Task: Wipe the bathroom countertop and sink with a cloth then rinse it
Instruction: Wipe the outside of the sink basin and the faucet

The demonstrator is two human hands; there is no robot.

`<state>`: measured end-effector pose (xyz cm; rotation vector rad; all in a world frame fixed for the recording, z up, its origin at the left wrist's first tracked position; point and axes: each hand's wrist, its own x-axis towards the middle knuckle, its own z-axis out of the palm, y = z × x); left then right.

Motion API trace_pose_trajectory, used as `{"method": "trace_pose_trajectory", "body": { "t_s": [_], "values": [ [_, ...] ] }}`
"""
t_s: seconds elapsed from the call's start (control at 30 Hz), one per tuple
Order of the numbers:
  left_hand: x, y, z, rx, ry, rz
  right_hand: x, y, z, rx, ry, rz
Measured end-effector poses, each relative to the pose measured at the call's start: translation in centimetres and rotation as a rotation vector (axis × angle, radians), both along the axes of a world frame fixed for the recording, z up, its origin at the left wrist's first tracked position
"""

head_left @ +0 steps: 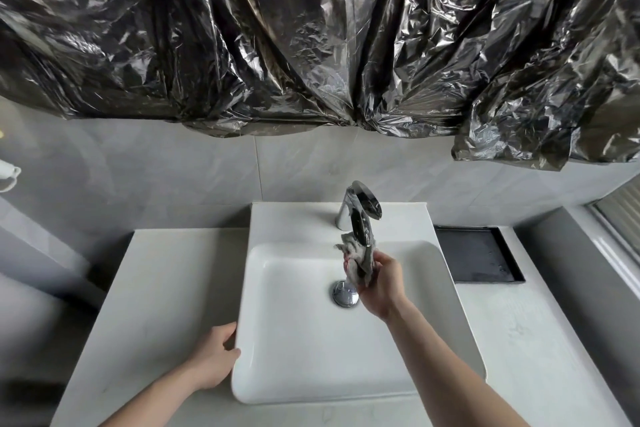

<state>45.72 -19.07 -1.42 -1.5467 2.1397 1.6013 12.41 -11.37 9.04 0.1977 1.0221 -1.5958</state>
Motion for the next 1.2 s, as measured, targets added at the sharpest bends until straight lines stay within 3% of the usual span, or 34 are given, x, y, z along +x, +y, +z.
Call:
{"method": "trace_pose_trajectory", "body": {
  "t_s": [0.1, 0.23, 0.43, 0.6, 0.8, 0.9, 0.97, 1.03, 1.2],
  "values": [
    [-0.2, 0.2, 0.6, 0.001, -0.013, 0.006, -0.1, 0.5, -0.9, 0.004, -0.022, -0.046],
    [-0.2, 0.2, 1.0, 0.013, -0.013, -0.003, -2.7, 0.1, -0.6, -0.018, 0.212, -0.056],
    [-0.2, -0.1, 1.4, 0.021, -0.047, -0.019, -2.7, -0.4, 1.1, 0.04, 0.612, 0.093],
    [-0.4, 0.2, 1.5, -0.019, -0.054, -0.001, -0.4, 3.3, 1.9, 0.1, 0.765, 0.173],
    [-0.8, 1.1, 1.9, -0.065, -0.047, 0.028, 4.1, 9.6, -1.6, 0.222, 1.125, 0.631],
    [-0.6, 2.0, 2.2, -0.099, -0.073, 0.051, 5.6, 13.6, -4.5, 0.362, 1.207, 0.884],
    [-0.4, 2.6, 2.2, -0.15, -0.12, 0.064, 6.3, 15.6, -5.1, 0.483, 1.384, 1.038],
    [-0.4, 3.4, 2.5, -0.209, -0.143, 0.095, 6.6, 16.7, -4.9, 0.553, 1.523, 1.062],
    [-1.1, 5.2, 3.4, -0.254, -0.201, 0.159, 3.7, 19.2, -4.2, 0.671, 1.616, 1.035]
  ]
}}
